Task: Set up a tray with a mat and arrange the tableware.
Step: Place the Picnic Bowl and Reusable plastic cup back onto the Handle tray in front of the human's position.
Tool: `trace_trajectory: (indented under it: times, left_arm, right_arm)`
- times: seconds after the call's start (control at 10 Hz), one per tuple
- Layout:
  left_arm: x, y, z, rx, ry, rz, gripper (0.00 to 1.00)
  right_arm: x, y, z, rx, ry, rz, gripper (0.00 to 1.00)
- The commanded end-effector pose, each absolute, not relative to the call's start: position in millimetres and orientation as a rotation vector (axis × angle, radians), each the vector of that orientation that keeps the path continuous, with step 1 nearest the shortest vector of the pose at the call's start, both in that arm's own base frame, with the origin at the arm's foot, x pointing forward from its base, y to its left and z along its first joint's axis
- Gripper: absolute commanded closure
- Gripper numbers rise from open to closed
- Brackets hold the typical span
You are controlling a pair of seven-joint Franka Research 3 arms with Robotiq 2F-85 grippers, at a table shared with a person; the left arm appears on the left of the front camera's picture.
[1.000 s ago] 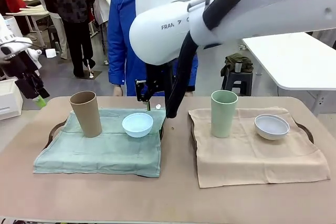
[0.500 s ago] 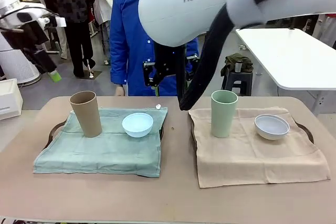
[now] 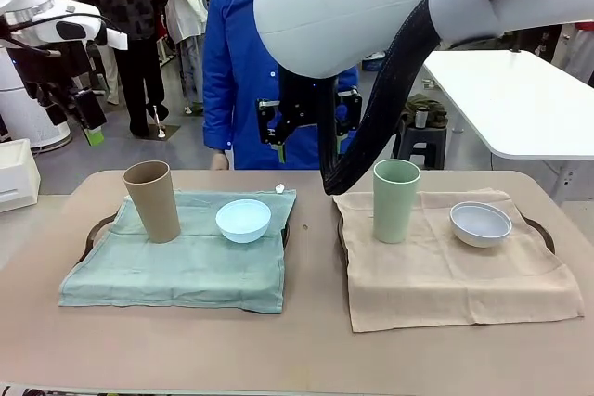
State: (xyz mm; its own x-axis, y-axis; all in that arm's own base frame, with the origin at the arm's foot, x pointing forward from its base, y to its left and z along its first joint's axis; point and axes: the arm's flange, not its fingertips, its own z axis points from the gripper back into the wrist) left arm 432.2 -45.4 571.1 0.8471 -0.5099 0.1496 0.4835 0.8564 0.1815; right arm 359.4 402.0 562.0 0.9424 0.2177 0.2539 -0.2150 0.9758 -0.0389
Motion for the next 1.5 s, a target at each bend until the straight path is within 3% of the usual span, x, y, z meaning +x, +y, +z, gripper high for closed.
trace_trajectory:
  times: [0.0, 0.8, 1.2, 1.4]
  left_arm:
    - [440.7, -40.4, 571.4, 0.128, -0.242, -0.534, 0.0]
    - [439.4, -41.2, 571.4, 0.128, -0.234, -0.522, 0.0]
    - [418.3, -54.5, 556.4, -0.133, -0.117, -0.338, 0.0]
    - [410.4, -61.2, 560.9, -0.256, -0.103, -0.314, 0.0]
  right_arm:
    - [357.6, 403.3, 564.6, -0.009, -0.262, 0.23, 0.12]
    - [357.6, 403.3, 564.6, -0.009, -0.262, 0.23, 0.12]
    - [366.3, 339.7, 573.1, 0.056, -0.26, 0.221, 0.12]
    - [361.8, 296.0, 583.9, 0.211, -0.21, 0.216, 0.12]
